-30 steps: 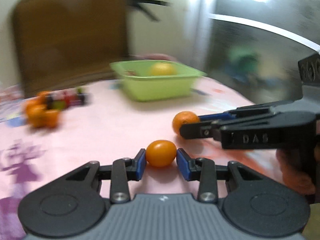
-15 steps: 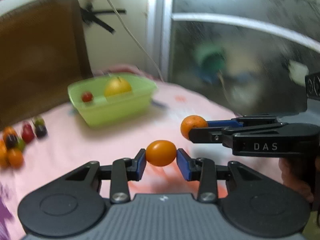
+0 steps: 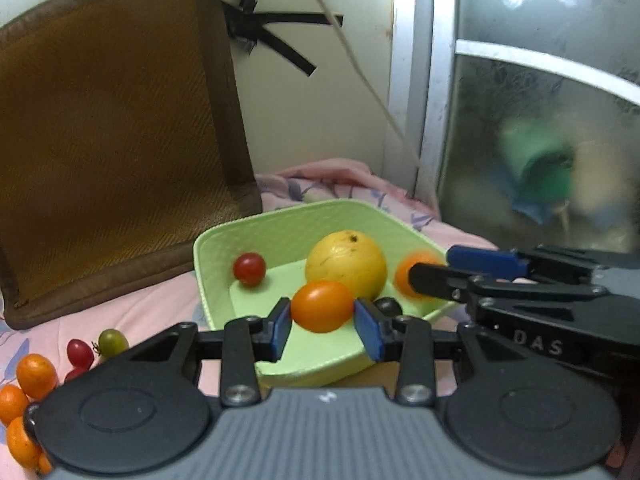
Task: Organize fruits
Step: 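Carry both fruits into the green basket and open both grippers, then grasp a dark purple tomato with the right gripper while the left grasps a tangerine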
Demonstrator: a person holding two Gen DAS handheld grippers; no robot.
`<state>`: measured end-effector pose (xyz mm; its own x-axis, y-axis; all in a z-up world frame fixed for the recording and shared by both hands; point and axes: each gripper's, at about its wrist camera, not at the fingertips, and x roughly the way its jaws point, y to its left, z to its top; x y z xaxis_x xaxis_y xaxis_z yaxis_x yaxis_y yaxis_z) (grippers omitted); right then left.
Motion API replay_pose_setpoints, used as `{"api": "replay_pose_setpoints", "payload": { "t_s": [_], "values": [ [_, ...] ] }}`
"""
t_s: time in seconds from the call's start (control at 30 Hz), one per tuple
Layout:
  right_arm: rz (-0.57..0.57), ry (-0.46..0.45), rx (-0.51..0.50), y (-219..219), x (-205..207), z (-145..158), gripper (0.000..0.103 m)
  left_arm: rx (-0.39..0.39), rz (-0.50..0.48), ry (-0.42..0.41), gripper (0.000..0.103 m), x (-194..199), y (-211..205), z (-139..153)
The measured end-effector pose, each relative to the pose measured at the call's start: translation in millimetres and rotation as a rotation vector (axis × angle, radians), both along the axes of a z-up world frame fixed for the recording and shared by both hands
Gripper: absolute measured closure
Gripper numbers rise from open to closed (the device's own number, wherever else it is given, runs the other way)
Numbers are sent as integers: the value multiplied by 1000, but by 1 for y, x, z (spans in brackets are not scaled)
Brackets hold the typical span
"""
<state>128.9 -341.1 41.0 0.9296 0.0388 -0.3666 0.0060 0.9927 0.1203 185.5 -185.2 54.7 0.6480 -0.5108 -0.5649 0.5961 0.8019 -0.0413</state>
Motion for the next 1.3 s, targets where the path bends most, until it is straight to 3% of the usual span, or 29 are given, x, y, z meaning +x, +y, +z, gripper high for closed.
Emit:
{"api": "replay_pose_setpoints", "payload": {
  "t_s": [0.1,0.3,0.4,0.5,0.63,0.7,0.97,1.03,1.1,1.23,1.3],
  "values": [
    [-10,-9,17,-2,-4,1,60,-10,24,-4,55,1,3,-4],
    [8,-18,34,12,-20,7,60,-63,11,-45,55,-29,40,8],
    [76,-17,28,35,-32,9,60,-114,17,-41,55,-52,84,10],
    [184,28,26,69,-32,9,60,-140,96,-27,56,-67,141,3],
    [317,93,66,118,-7,11,60,-123,251,-19,59,-66,201,-8],
    [356,111,102,140,13,13,60,-134,285,-3,59,-64,216,-11],
    [392,230,145,199,79,-3,61,-122,290,-3,59,-61,226,-16],
    [399,263,169,198,79,-8,75,-115,288,3,58,-52,227,-15],
    [383,247,178,193,70,-6,75,-160,286,46,57,-42,235,-15],
    [347,189,151,179,47,0,75,-318,285,223,56,-3,251,-20],
    [340,172,128,175,38,-1,75,-337,299,274,56,13,251,-25]
  ]
}}
